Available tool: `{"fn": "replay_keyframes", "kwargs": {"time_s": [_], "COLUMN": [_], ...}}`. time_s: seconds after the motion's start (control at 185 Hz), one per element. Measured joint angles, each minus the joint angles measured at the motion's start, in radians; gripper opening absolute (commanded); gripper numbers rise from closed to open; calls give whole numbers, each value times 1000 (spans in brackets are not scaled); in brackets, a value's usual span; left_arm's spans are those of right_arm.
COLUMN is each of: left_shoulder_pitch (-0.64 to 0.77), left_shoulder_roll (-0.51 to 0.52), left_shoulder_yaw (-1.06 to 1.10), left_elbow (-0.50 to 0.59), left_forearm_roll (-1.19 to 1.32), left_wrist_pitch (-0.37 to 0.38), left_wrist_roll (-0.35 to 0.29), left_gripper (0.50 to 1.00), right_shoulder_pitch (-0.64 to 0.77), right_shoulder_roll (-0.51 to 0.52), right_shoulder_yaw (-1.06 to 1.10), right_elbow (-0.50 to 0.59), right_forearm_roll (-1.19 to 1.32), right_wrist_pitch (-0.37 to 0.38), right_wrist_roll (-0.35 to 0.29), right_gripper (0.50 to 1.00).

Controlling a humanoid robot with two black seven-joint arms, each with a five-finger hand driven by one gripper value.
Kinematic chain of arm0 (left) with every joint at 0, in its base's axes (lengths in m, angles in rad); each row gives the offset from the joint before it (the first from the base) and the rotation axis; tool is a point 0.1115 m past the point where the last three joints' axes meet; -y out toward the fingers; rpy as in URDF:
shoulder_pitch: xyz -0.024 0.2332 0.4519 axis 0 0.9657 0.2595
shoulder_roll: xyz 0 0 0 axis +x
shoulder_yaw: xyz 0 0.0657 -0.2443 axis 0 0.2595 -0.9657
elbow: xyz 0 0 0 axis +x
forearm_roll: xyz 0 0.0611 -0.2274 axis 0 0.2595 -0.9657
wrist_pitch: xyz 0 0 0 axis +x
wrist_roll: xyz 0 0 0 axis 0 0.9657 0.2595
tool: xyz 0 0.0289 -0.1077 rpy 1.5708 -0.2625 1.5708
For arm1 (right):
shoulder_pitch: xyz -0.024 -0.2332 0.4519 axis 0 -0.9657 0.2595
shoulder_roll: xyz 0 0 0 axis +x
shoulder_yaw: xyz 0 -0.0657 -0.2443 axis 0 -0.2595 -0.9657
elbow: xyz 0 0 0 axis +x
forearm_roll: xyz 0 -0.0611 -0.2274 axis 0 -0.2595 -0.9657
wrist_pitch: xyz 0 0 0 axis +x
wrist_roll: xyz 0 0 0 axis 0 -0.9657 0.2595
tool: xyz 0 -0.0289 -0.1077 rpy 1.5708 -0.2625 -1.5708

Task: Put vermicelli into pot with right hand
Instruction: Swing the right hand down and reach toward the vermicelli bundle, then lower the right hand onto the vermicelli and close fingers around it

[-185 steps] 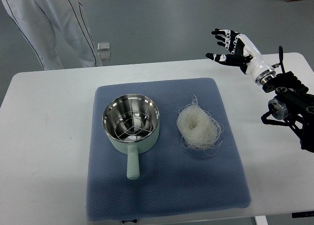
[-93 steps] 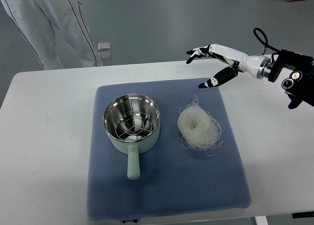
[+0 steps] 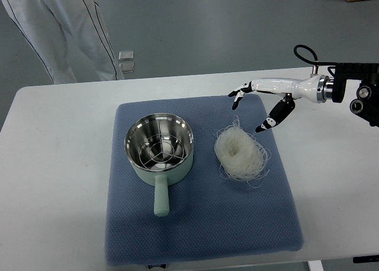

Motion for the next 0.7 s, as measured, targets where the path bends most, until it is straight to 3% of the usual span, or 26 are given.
{"fn": "replay_keyframes", "kwargs": {"time_s": [0.701], "left_shoulder_pitch": [0], "left_shoulder_roll": [0], "left_shoulder_yaw": [0], "left_elbow": [0], "left_forearm_roll": [0], "left_wrist_pitch": [0], "left_wrist_roll": [0], "left_gripper": [1000], "right_shoulder_pitch": [-145], "right_shoulder_roll": [8], "right_shoulder_yaw": [2], "right_elbow": [42], "right_forearm_roll": [-76], "right_wrist_pitch": [-147], "right_wrist_roll": [7], "right_gripper": [921]}}
